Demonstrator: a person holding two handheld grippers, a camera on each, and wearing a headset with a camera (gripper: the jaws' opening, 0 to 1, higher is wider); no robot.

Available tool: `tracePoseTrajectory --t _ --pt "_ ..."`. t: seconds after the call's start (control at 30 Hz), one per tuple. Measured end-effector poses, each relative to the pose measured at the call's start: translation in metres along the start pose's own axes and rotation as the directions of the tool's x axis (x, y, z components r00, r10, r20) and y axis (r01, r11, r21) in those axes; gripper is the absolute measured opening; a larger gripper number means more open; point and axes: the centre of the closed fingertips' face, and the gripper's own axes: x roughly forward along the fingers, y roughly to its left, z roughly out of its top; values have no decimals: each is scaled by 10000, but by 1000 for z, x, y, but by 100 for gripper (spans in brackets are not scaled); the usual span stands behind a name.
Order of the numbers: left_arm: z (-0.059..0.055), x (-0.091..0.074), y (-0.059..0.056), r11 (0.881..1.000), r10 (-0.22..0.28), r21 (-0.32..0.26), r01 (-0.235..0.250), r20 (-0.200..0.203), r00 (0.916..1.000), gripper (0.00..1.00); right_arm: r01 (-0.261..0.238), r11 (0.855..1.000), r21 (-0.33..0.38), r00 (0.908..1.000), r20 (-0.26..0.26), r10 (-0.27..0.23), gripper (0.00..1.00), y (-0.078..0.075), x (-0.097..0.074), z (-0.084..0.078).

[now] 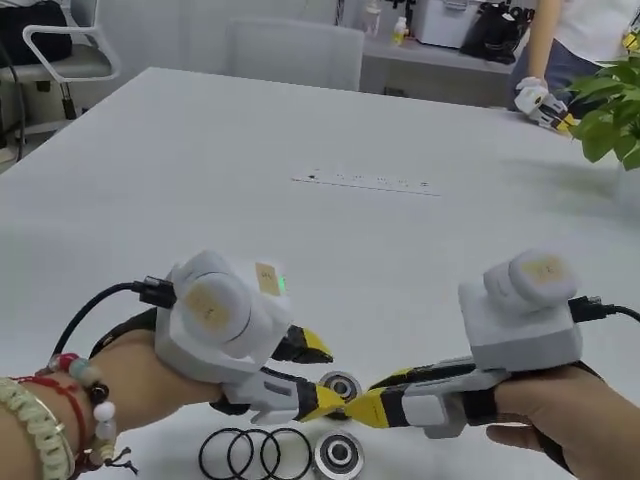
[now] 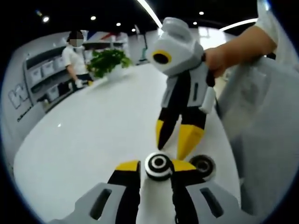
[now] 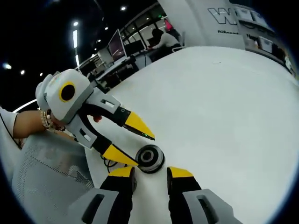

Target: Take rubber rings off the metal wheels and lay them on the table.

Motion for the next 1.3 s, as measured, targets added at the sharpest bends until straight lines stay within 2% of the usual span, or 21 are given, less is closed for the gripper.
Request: tracePoseTrajectory --t 0.13,0.2,0.4,0.47,0.57,0.8,0.87,0.93,0.97,1.0,1.07,1.2,1.3 --pt "0 1 -1 10000 20 -55 -19 41 10000 20 34 9994 -341 9998 -201 -41 26 1 2 -4" --pt "-3 2 -2 9999 -36 -125 35 -71 10000 18 66 9976 -694 9995 -292 -86 25 2 3 -6" --pt "-2 2 -5 9997 -146 -199 147 45 9999 14 317 9907 -1324 9993 -139 -338 24 -2 5 -4" --pt "-2 2 -5 9992 -146 -364 149 86 9999 14 407 9848 -1689 9991 -80 -426 23 -2 7 -3" --pt "-2 2 -5 9992 -138 -383 142 105 9998 14 583 9597 -2747 9977 -182 -658 19 -3 8 -4" --pt "-2 2 -5 9991 -103 -422 106 92 9999 14 507 9522 -3014 9982 -166 -583 15 -2 7 -3" --pt "-2 2 -4 9990 -85 -437 89 92 9999 14 490 9436 -3275 9980 -212 -591 12 -2 6 -4" --pt "-2 2 -4 9990 -81 -448 86 104 9999 14 513 9413 -3335 9977 -236 -628 10 -3 6 -4" --pt "-2 2 -4 9989 -79 -463 84 114 9999 14 699 9276 -3670 9952 -384 -902 6 -7 5 -6" --pt "-2 2 -4 9989 -76 -472 82 127 9999 14 660 9270 -3693 9964 -249 -809 3 -5 5 -4" --pt "-3 1 -4 9987 -67 -502 74 135 9999 14 641 9372 -3428 9966 -275 -782 3 -6 5 -5" --pt "-3 1 -4 9987 -32 -511 38 128 9999 14 762 9385 -3368 9956 -251 -899 0 -7 5 -4" --pt "-2 2 -4 9988 13 -490 -8 121 9999 14 813 9462 -3131 9954 -226 -931 0 -8 5 -4"
